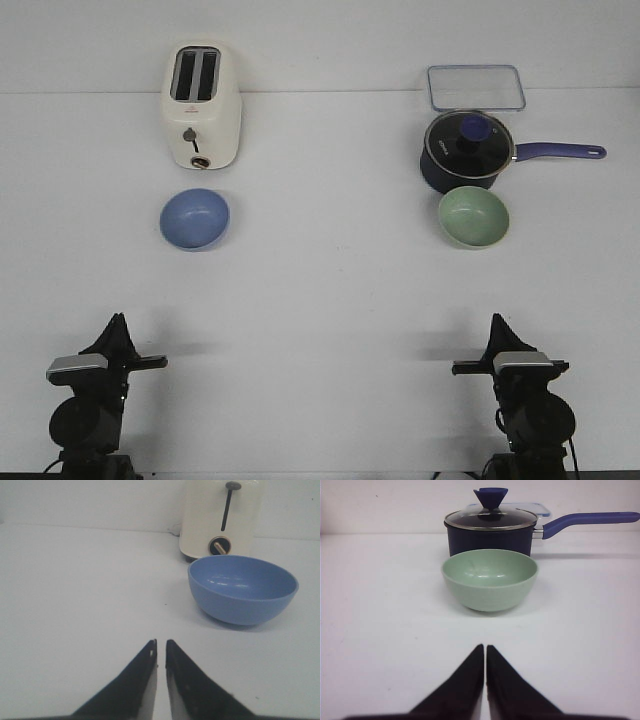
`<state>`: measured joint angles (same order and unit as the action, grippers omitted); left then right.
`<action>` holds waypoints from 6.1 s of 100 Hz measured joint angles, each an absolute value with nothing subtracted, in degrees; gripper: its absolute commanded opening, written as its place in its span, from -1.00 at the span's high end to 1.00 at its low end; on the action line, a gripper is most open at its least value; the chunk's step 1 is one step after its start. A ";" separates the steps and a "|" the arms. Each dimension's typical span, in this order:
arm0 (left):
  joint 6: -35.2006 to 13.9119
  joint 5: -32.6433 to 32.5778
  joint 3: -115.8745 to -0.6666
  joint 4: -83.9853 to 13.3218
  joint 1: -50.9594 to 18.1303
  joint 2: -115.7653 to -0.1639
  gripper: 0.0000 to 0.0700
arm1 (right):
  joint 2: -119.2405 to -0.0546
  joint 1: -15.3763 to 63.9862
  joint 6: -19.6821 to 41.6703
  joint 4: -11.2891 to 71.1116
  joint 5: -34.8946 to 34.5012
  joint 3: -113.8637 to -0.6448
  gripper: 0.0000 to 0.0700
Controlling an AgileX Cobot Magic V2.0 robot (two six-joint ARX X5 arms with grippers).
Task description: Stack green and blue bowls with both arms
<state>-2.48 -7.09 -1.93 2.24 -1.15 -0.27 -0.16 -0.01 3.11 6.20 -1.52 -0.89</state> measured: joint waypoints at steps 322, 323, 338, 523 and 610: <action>-2.46 -7.09 -1.93 2.24 -1.15 -0.27 0.96 | -82.52 -6.24 13.72 32.36 -10.26 -72.40 0.99; -2.46 -7.09 -1.93 2.24 -1.15 -0.27 0.96 | -81.58 -5.87 13.72 32.34 -10.33 -72.03 0.99; -2.46 -7.09 -1.93 2.24 -1.15 -0.27 0.96 | -69.60 3.79 14.85 33.01 -11.84 -63.77 0.99; -10.46 -6.04 -1.93 2.79 -1.15 -0.27 0.97 | -19.22 50.17 21.47 29.28 15.22 -29.21 -0.22; -16.38 1.45 -59.70 -16.80 -1.15 -73.41 -0.51 | -19.27 50.17 21.28 29.28 15.25 -29.21 -0.22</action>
<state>-16.38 1.45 -59.70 -16.80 -1.15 -73.41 -19.27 50.17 21.28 29.28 15.25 -29.21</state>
